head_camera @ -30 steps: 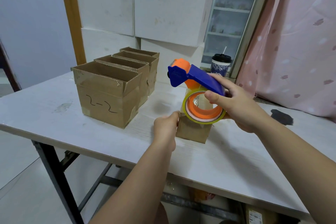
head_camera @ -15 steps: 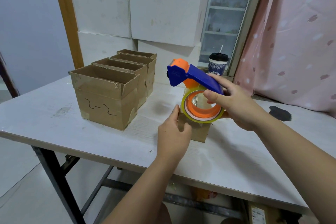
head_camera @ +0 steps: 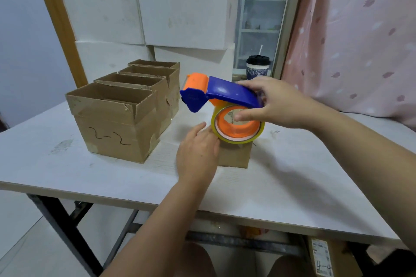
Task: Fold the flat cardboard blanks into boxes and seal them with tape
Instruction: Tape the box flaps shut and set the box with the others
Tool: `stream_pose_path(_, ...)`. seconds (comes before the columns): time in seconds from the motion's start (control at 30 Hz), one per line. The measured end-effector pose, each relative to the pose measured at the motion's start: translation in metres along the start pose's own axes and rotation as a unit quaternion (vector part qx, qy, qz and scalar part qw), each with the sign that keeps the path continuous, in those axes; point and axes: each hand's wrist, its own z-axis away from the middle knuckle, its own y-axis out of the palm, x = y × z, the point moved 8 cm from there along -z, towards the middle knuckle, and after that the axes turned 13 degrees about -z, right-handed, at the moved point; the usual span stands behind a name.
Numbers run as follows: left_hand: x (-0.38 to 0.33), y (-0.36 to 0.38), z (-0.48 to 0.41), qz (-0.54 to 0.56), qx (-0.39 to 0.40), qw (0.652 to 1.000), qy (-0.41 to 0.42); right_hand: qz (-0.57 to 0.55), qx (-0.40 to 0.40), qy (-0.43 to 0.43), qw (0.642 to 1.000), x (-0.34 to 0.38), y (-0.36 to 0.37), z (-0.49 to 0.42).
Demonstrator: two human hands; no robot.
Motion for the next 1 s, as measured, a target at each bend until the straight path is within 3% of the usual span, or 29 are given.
stream_pose_path(0.1, 0.010, 0.008, -0.003, 0.012, 0.028, 0.998, -0.055, 0.073, 0.048, -0.024, 0.996, 0.008, 0.005, -0.006)
stream_pose_path(0.17, 0.005, 0.005, -0.003, 0.008, 0.001, 1.000, -0.024, 0.142, 0.079, -0.034, 0.986, 0.014, 0.006, -0.007)
stream_pose_path(0.27, -0.001, 0.002, -0.004, -0.010, -0.020, 1.000, 0.015, 0.249, 0.061, -0.046, 0.965, 0.027, -0.001, -0.013)
stream_pose_path(0.4, -0.010, 0.003, -0.006, -0.062, -0.035, 0.997, 0.042, 0.153, 0.079, -0.073, 0.982, 0.039, 0.020, -0.017)
stream_pose_path(0.57, -0.008, 0.003, -0.002, -0.038, -0.081, 0.995, 0.052, 0.079, 0.052, -0.084, 0.992, 0.023, 0.018, -0.016)
stream_pose_path(0.77, -0.013, -0.008, 0.005, -0.032, -0.150, 0.985, 0.084, -0.097, -0.061, -0.056, 0.992, -0.008, 0.003, 0.018)
stream_pose_path(0.87, -0.011, -0.012, 0.006, -0.053, -0.172, 0.980, 0.089, -0.198, -0.071, -0.045, 0.977, -0.015, 0.000, 0.027)
stream_pose_path(1.0, -0.012, -0.011, 0.004, -0.067, -0.186, 0.975, 0.106, -0.171, -0.052, -0.044, 0.983, -0.014, -0.007, 0.024)
